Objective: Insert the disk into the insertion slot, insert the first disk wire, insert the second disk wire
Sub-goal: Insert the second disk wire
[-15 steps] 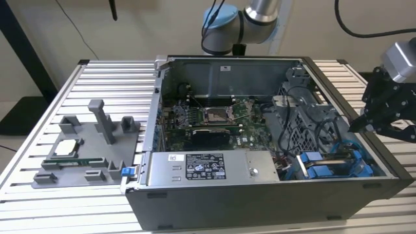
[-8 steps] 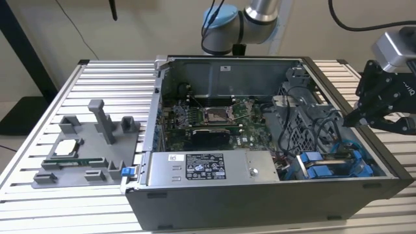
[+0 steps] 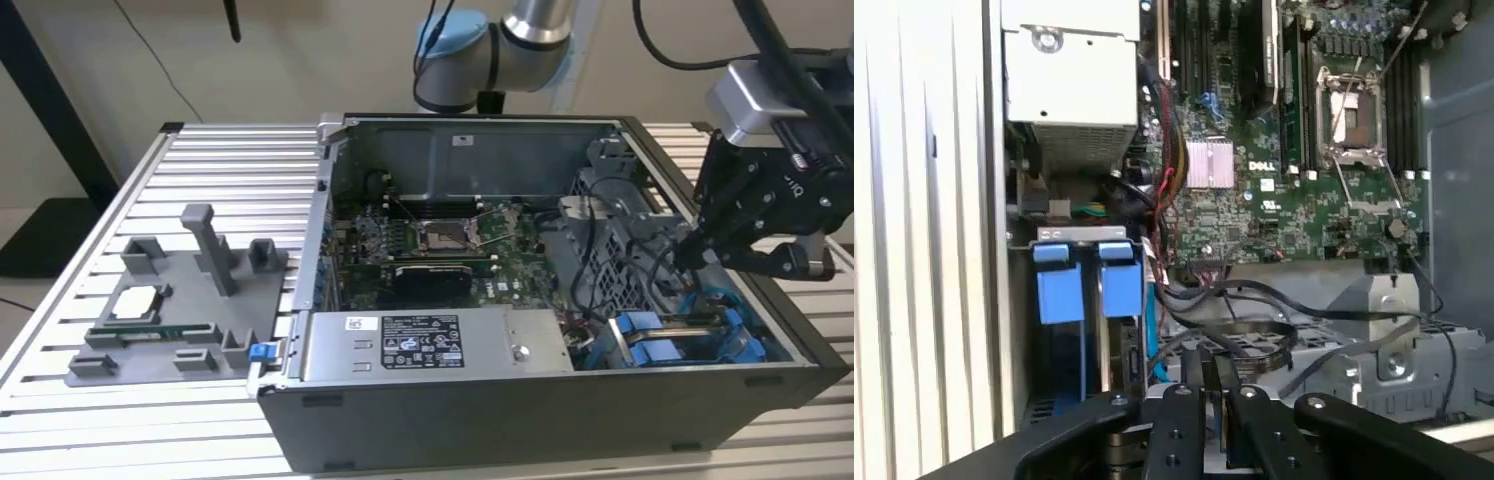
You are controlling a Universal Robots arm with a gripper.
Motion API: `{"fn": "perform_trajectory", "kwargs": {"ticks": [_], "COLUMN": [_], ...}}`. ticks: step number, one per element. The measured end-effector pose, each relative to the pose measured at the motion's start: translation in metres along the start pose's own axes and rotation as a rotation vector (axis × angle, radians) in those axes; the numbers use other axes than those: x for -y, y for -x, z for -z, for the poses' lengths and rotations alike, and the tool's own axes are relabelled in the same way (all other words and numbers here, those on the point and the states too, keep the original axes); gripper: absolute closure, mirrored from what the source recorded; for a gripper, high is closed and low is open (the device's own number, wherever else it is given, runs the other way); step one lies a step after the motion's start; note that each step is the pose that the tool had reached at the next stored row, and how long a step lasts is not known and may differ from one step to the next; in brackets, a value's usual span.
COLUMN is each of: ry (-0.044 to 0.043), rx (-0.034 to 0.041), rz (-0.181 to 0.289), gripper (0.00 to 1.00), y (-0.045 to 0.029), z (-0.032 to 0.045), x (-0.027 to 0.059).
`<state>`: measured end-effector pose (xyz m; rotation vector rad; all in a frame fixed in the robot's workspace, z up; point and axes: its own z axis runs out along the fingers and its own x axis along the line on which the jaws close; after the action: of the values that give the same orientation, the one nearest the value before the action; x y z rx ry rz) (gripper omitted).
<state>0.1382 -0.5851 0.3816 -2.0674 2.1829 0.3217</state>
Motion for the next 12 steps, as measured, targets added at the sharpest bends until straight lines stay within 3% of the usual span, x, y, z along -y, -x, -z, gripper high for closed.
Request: {"fn": "perform_trajectory", "kwargs": {"ticks": [5, 6, 9, 12], "ry": [-0.0049, -0.0055, -0.0054, -0.0250], "rx": [-0.0897, -0.1028, -0.1290, -0.1304], "rz": [-0.002, 0.000, 0.016, 0.035], "gripper": [1.00, 1.00, 1.00, 1.00], "y": [-0.0005, -0.0005, -0.0006, -0.0010], "z": [-0.0007, -0.0009, -0.0020, -0.0037], "x": [-0.0106, -0.0106, -0.0106, -0.0107]}}
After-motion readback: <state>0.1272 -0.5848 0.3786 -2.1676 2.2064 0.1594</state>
